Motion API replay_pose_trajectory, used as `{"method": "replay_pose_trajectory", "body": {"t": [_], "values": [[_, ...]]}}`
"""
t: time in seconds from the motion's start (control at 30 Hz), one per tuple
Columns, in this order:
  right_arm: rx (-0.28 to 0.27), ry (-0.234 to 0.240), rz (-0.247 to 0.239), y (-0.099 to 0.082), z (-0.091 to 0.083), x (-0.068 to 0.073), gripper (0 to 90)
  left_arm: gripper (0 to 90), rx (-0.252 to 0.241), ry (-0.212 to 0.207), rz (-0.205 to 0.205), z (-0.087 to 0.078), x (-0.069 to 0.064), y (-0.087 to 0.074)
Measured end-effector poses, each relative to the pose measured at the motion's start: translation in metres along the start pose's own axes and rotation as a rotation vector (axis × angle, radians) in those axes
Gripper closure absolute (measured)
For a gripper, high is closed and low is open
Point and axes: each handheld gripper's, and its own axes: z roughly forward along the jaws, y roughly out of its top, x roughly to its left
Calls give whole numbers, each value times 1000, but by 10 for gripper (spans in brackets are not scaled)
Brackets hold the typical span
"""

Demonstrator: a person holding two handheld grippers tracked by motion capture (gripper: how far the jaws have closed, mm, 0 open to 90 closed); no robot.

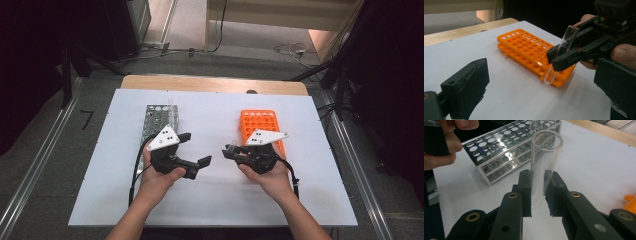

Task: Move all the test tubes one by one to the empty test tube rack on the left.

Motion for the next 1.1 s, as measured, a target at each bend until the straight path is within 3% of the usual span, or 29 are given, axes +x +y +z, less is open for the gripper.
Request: {"method": "replay_pose_trajectory", "body": {"t": [0.23, 0.4, 0.9, 1.1], "values": [[17, 28, -33, 2, 7, 13, 740, 76, -1, -25, 15, 4, -10, 3], [33, 46, -54, 2, 13, 22, 740, 194, 19, -12, 37, 9, -18, 4], [52, 78, -89, 5, 20, 37, 740, 567, 28, -37, 96, 12, -29, 4], [47, 80, -92, 6, 19, 37, 740, 648, 34, -41, 116, 12, -31, 3]]}}
